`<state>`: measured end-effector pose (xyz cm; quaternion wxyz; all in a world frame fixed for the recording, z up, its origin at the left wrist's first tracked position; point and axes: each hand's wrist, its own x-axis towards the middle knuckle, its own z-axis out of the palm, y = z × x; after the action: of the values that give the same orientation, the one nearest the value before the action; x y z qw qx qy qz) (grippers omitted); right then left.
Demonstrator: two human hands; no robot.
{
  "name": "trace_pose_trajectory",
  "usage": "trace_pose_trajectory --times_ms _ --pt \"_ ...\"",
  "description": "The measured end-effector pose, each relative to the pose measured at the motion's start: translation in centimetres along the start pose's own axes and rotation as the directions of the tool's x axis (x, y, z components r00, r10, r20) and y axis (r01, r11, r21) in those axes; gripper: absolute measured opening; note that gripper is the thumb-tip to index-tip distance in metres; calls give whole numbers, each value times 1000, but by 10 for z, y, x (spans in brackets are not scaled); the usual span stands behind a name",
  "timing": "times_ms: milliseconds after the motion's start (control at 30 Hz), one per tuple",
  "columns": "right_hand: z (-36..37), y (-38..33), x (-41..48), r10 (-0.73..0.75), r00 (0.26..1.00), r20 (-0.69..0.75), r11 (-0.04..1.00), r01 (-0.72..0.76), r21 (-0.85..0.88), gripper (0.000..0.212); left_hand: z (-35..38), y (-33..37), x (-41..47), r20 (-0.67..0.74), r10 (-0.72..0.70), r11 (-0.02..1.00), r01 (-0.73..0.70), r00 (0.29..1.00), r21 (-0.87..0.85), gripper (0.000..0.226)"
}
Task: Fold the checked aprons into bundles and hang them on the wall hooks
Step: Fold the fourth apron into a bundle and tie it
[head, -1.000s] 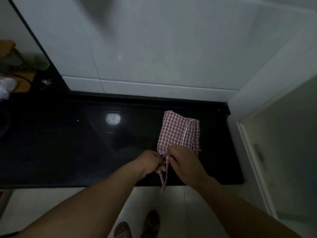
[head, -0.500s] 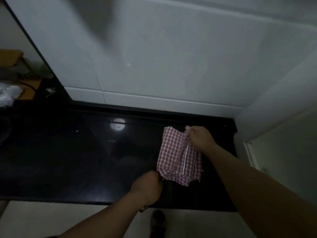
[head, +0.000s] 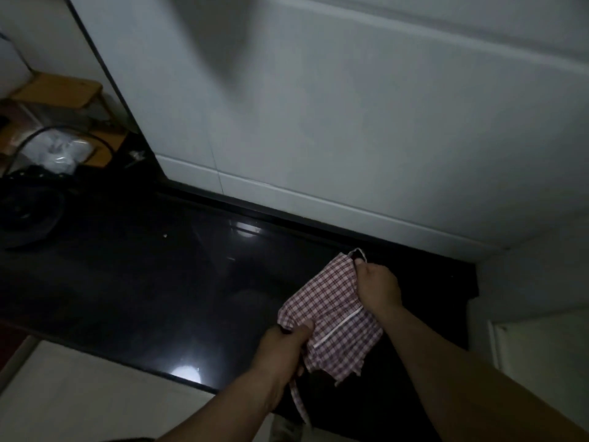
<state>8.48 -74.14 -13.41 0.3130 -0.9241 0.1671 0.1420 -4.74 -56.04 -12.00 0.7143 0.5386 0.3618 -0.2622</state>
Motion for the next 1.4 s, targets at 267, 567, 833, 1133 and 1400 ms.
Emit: trace_pose_trajectory --times_ms 267,567,833,1133,1400 --pt "-7 3 -38 171 954 246 643 -297 705 41 -26 17 -4 257 -157 985 171 954 -35 17" --pt "4 3 -51 185 982 29 940 -185 287 52 -25 15 4 -27 177 952 -165 984 256 37" --pt "2 21 -55 351 842 410 553 -540 634 51 -16 20 -2 326 -110 976 164 939 -145 14" --pt "-7 15 -40 135 892 432 419 -447 791 45 -33 46 4 287 420 764 -506 861 400 30" --pt "-63 14 -11 20 853 521 905 -237 353 37 -42 72 15 877 193 -660 -604 439 447 47"
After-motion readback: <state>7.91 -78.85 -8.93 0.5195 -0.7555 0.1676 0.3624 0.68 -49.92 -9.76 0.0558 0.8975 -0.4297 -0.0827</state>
